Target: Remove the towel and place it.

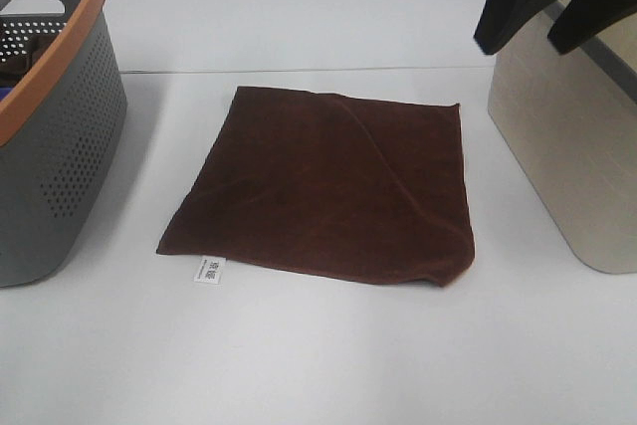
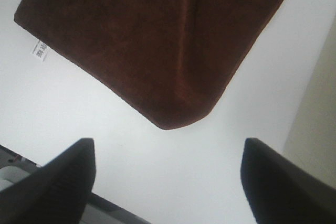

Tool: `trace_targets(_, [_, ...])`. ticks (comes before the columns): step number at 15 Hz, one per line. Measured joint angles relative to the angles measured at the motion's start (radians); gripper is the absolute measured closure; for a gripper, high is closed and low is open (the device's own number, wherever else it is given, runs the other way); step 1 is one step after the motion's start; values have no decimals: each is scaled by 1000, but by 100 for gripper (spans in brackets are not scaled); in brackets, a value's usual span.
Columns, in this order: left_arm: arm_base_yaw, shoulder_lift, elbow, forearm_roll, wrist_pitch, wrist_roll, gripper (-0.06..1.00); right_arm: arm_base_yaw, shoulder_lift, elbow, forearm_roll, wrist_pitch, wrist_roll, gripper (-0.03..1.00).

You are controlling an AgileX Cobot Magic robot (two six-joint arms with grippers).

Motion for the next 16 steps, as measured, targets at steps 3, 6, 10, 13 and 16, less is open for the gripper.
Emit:
trace_targets(3, [0,-248,141,66,-2,-46,11,0,-209,101,-74,-3,6,23])
trace_targets(6, [0,-491,413,84,-1,-90,11,0,-454,296,-121,-2,20,23])
trace_targets(10, [0,-860,841,84,-107,-161,11,0,-772,599,-125,-1,20,23])
trace_targets(13, [0,-1121,1100,84,-181,-164,11,0,-1000,801,-139,-52,19,23])
trace_targets(16, [0,-1318,1252,85,-224,-129,11,0,-1237,942,-197,-149,19,23])
